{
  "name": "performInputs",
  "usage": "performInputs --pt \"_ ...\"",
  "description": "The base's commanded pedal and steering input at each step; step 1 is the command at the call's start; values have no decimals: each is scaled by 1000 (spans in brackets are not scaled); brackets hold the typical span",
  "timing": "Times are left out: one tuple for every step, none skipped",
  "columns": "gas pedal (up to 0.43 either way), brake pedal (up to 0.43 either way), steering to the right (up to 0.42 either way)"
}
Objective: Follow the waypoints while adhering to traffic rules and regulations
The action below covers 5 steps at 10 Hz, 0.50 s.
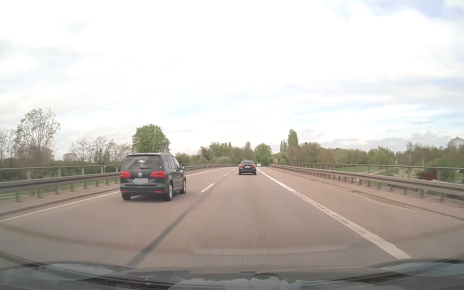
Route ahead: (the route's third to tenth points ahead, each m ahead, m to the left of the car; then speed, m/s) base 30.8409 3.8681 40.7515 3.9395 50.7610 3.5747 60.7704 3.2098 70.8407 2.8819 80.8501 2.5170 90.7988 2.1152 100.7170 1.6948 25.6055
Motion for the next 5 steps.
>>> performInputs --pt "157 0 3" --pt "157 0 2" --pt "157 0 3" --pt "157 0 3" --pt "157 0 3"
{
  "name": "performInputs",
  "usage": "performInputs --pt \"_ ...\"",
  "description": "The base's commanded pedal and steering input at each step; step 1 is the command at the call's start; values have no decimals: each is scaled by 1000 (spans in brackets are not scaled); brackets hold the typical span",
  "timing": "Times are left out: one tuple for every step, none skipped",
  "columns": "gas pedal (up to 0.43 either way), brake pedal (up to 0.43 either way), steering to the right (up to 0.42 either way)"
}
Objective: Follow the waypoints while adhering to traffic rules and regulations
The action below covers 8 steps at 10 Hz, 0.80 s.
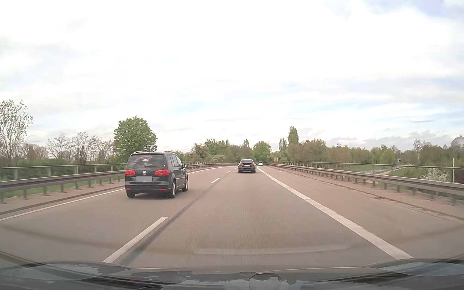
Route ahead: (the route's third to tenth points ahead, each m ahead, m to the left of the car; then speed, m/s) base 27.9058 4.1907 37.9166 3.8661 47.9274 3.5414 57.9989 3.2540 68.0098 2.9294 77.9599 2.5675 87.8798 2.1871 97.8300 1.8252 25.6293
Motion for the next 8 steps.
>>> performInputs --pt "157 0 3" --pt "157 0 3" --pt "157 0 3" --pt "150 0 3" --pt "150 0 3" --pt "150 0 3" --pt "150 0 3" --pt "150 0 3"
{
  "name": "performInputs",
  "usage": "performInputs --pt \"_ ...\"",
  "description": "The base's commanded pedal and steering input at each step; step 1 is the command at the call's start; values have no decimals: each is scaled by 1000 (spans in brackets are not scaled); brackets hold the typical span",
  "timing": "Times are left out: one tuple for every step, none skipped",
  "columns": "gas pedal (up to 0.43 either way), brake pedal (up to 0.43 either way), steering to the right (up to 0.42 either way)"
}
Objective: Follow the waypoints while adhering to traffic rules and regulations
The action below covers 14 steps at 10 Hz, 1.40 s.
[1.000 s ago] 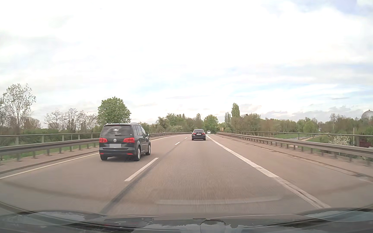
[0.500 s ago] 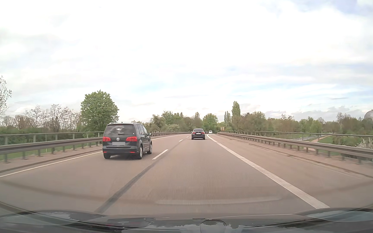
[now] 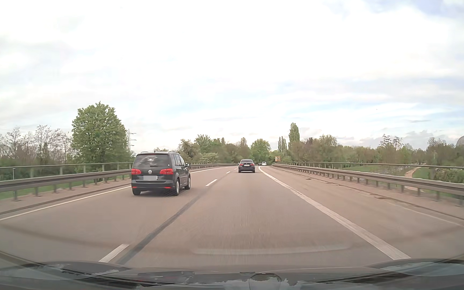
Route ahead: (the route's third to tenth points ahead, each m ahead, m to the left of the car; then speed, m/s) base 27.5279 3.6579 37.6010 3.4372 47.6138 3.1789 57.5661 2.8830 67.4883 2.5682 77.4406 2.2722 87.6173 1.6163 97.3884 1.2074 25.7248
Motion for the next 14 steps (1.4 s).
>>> performInputs --pt "150 0 3" --pt "150 0 3" --pt "150 0 3" --pt "150 0 4" --pt "150 0 4" --pt "150 0 4" --pt "138 0 5" --pt "138 0 6" --pt "138 0 6" --pt "138 0 6" --pt "138 0 6" --pt "130 0 6" --pt "130 0 6" --pt "118 0 5"
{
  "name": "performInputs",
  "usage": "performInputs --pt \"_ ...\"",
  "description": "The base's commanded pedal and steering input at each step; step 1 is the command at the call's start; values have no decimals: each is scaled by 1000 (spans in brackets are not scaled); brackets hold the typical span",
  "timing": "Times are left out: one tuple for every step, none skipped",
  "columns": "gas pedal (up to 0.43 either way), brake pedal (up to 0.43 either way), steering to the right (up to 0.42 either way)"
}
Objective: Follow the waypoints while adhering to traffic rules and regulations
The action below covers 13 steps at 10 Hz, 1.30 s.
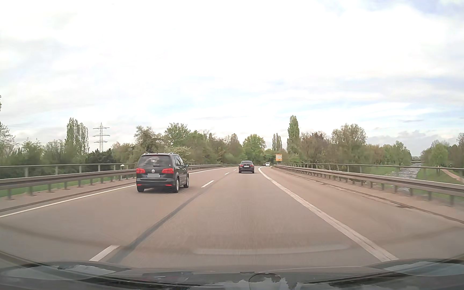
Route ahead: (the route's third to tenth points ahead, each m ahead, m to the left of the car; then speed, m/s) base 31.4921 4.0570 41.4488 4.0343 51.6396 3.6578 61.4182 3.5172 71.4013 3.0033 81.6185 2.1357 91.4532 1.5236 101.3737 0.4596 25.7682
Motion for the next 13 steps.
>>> performInputs --pt "118 0 6" --pt "118 0 6" --pt "118 0 5" --pt "118 0 5" --pt "110 0 5" --pt "110 0 5" --pt "110 0 5" --pt "110 0 5" --pt "110 0 5" --pt "110 0 5" --pt "110 0 5" --pt "110 0 5" --pt "110 0 5"
